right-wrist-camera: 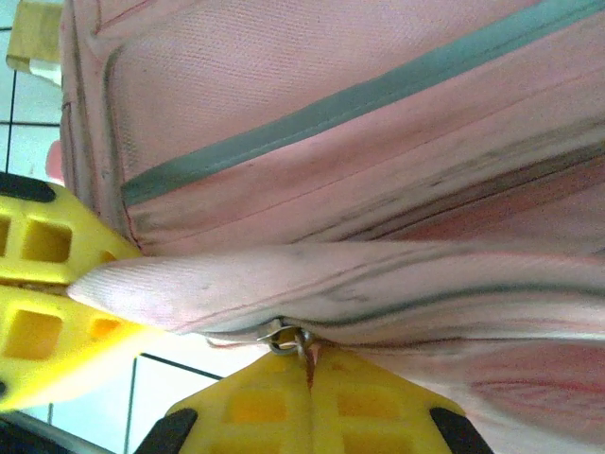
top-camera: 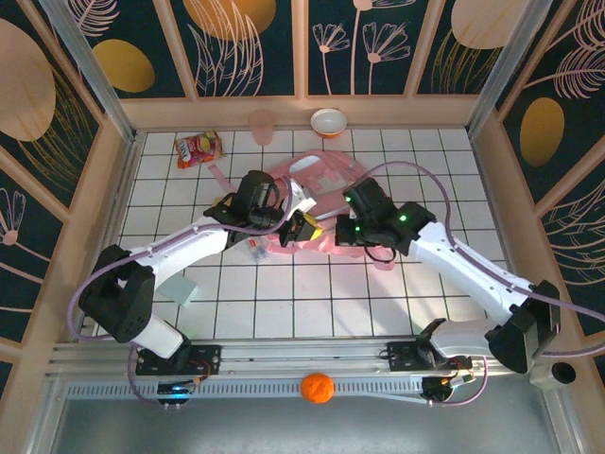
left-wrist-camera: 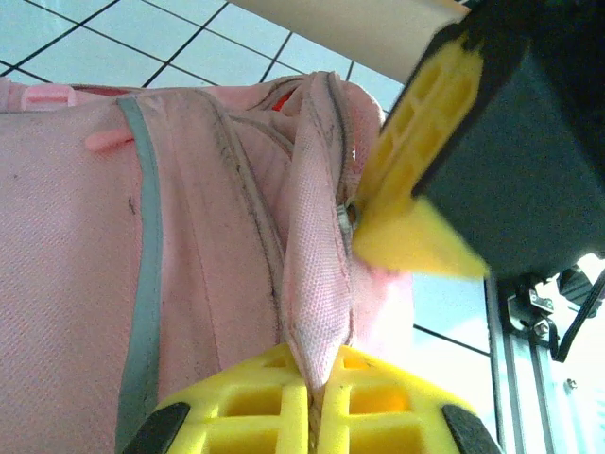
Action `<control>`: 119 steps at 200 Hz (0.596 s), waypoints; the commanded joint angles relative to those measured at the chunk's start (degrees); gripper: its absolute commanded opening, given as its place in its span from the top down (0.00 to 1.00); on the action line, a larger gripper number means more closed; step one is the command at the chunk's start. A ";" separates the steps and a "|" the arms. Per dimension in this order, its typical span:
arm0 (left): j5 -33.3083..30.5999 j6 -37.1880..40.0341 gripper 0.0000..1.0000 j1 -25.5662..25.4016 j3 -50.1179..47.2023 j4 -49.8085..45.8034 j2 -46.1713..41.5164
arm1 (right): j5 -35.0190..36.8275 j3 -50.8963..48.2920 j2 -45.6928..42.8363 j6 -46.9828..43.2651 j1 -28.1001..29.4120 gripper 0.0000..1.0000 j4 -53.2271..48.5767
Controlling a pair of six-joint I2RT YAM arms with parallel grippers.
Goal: Pack books, pencil case, and school supplies into a backpack
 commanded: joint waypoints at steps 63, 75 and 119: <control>5.35 4.46 1.00 2.39 1.84 -2.34 -3.91 | -6.45 -2.81 -1.74 -14.33 -6.35 1.00 -3.95; 6.03 4.10 1.00 2.34 1.95 -1.89 -4.13 | -6.20 -3.49 -2.10 -14.06 -6.38 0.92 -2.31; 8.31 1.35 1.00 2.35 1.92 1.41 -5.30 | -7.30 -7.32 -3.62 -12.35 -6.39 0.82 3.73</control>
